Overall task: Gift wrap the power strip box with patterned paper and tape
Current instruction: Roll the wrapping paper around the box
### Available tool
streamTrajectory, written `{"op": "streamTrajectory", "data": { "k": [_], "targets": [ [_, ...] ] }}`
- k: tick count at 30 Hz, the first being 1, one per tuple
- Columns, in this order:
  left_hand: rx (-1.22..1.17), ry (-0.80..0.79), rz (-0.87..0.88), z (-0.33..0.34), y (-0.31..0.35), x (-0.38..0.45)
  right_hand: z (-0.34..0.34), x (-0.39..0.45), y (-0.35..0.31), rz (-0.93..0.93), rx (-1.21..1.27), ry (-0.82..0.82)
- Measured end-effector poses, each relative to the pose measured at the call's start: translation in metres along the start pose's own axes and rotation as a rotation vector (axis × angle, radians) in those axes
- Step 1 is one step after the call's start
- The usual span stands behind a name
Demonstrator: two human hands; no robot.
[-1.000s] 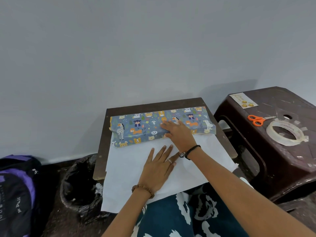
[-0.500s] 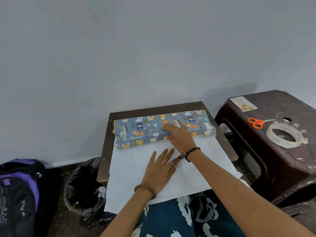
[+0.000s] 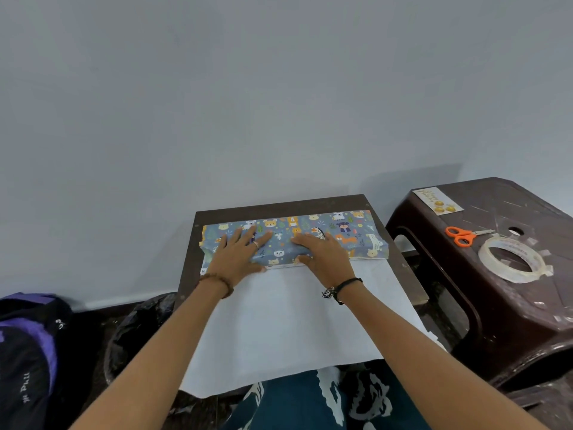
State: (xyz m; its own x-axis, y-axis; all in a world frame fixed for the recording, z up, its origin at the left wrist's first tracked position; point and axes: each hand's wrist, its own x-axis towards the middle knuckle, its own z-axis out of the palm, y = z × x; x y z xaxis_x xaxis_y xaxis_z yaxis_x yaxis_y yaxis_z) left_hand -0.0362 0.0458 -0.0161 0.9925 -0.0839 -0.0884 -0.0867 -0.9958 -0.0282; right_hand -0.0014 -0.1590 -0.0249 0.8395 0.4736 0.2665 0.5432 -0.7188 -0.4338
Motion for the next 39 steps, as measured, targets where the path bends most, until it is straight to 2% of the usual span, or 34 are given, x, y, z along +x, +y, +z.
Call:
{"op": "streamTrajectory", "data": {
  "k": [6,9,12,14,18,20,24,26,30,39],
  "targets": [
    [0.034,-0.135,0.081,-0.011,-0.014,0.007,-0.001,0.002,0.009,0.071,0.107,0.001],
    [0.011,-0.196,0.146,-0.015,-0.023,0.005,-0.007,0.003,0.027,0.088,-0.025,-0.061],
    [-0.02,-0.184,0.161,-0.012,-0.028,-0.002,-0.013,0.003,0.042,0.123,-0.17,-0.168],
    [-0.008,-0.174,0.115,-0.009,-0.027,-0.004,-0.015,0.005,0.045,0.127,-0.207,-0.2],
    [0.066,-0.256,-0.171,-0.018,-0.005,0.0,-0.014,0.007,0.043,0.137,-0.198,-0.201],
    [0.08,-0.264,-0.223,-0.023,0.015,0.005,-0.014,0.006,0.042,0.139,-0.204,-0.197],
    [0.07,-0.136,0.043,-0.02,0.054,0.016,-0.013,0.006,0.045,0.128,-0.229,-0.194],
    [0.067,-0.079,0.113,-0.016,0.06,0.024,-0.011,0.007,0.046,0.125,-0.231,-0.191],
    [0.02,-0.073,0.133,-0.009,0.046,0.038,-0.008,0.01,0.05,0.136,-0.213,-0.184],
    [0.098,-0.022,0.141,-0.001,-0.005,0.032,-0.008,0.018,0.052,0.133,-0.157,-0.182]
  ]
}}
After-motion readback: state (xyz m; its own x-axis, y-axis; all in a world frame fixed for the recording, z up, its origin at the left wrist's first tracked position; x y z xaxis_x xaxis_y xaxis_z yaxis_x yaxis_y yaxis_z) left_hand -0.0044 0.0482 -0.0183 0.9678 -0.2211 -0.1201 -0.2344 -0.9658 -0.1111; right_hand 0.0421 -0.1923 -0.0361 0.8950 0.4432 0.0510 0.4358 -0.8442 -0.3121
